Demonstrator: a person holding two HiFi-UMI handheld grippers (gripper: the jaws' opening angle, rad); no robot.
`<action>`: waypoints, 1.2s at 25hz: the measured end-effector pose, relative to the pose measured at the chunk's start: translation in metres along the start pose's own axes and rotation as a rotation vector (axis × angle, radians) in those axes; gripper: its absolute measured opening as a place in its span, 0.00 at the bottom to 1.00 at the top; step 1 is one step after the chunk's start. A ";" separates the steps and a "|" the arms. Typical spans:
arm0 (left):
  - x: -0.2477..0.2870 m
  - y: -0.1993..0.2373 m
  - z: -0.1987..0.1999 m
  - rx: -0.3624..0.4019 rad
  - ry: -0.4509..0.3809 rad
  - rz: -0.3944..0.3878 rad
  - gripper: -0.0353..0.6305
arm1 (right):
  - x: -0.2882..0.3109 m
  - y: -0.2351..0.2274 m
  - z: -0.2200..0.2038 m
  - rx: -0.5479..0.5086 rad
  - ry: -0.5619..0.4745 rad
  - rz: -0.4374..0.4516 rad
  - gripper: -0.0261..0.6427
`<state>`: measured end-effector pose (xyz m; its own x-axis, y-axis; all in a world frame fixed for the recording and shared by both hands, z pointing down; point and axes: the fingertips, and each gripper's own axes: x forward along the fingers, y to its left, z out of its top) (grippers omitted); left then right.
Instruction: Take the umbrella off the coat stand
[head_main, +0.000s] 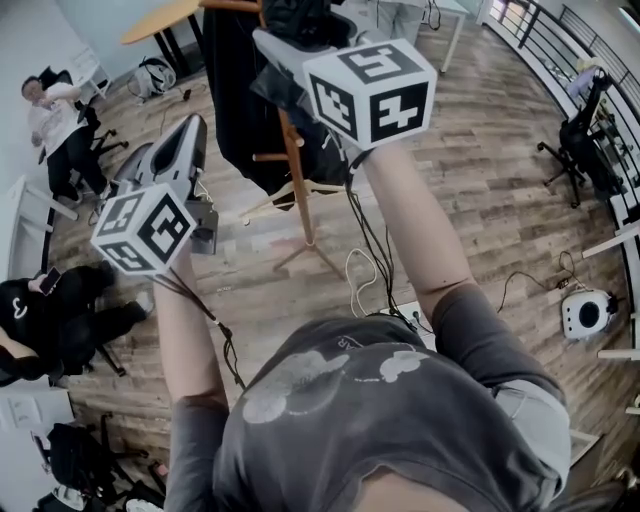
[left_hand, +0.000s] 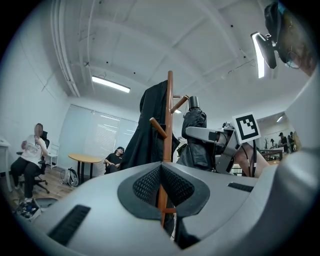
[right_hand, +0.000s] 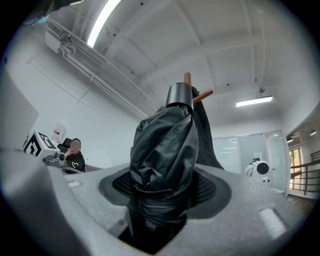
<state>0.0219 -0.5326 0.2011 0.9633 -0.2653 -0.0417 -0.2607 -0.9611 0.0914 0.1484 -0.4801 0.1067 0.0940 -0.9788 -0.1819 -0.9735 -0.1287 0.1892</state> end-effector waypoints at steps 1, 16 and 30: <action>-0.001 -0.002 -0.002 0.001 0.002 0.000 0.06 | -0.002 0.001 0.001 0.002 -0.003 0.003 0.45; -0.019 -0.039 -0.004 0.008 -0.011 0.073 0.06 | -0.046 0.005 0.007 0.047 -0.071 0.103 0.45; -0.065 -0.094 -0.041 -0.043 -0.006 0.237 0.06 | -0.111 0.034 -0.039 0.132 -0.060 0.286 0.45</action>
<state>-0.0135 -0.4214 0.2363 0.8749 -0.4838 -0.0204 -0.4766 -0.8677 0.1414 0.1133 -0.3816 0.1707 -0.1962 -0.9606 -0.1971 -0.9777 0.1762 0.1147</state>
